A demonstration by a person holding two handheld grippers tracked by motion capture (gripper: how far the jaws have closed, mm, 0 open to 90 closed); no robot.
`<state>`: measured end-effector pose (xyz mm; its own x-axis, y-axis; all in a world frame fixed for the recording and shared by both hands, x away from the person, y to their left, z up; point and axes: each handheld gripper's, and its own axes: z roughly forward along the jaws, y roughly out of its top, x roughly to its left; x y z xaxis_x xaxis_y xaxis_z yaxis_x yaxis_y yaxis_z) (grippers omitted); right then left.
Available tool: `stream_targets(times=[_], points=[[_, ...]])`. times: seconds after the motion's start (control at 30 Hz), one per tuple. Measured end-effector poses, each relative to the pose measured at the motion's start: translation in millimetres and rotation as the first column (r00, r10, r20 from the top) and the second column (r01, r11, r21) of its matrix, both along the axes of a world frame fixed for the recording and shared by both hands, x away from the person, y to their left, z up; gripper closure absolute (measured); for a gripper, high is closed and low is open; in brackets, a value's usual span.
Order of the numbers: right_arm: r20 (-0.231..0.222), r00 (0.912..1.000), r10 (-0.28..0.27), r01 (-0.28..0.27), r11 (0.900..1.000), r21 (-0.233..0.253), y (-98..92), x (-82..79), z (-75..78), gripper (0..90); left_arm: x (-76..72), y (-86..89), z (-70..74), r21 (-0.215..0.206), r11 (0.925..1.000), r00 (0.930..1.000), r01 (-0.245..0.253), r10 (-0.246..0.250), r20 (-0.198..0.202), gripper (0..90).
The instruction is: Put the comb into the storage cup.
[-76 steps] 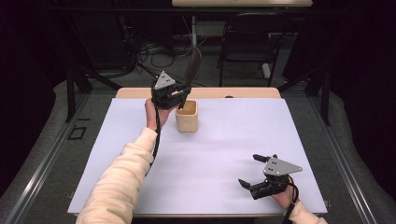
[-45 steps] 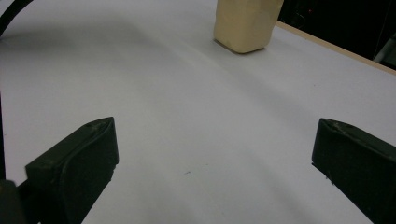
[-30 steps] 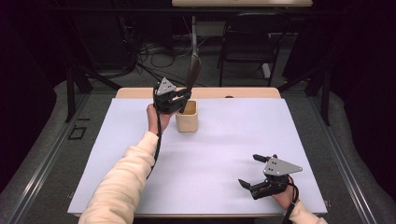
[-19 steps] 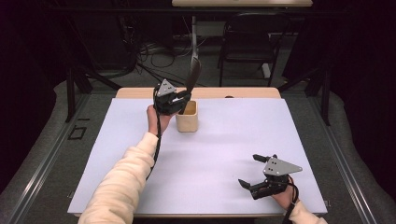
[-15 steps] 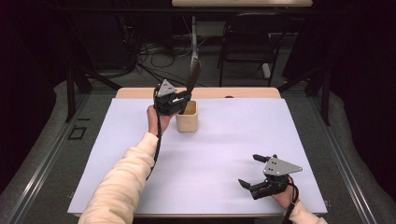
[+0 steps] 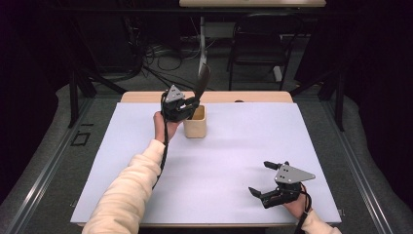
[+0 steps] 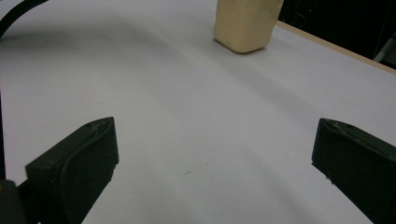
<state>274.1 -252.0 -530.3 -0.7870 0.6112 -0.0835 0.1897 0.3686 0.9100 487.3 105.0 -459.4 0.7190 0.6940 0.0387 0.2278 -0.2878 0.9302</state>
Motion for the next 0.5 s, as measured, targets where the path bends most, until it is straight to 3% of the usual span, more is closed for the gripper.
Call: stream_targets(times=[0.5], points=[[0.002, 1.0000, -0.001, 0.001, 1.000, 0.000, -0.3, -0.3, 0.1, 0.1, 1.5, -5.6, -5.5, 0.035, 0.9994, 0.9998, 0.009, -0.009, -0.017, 72.4]])
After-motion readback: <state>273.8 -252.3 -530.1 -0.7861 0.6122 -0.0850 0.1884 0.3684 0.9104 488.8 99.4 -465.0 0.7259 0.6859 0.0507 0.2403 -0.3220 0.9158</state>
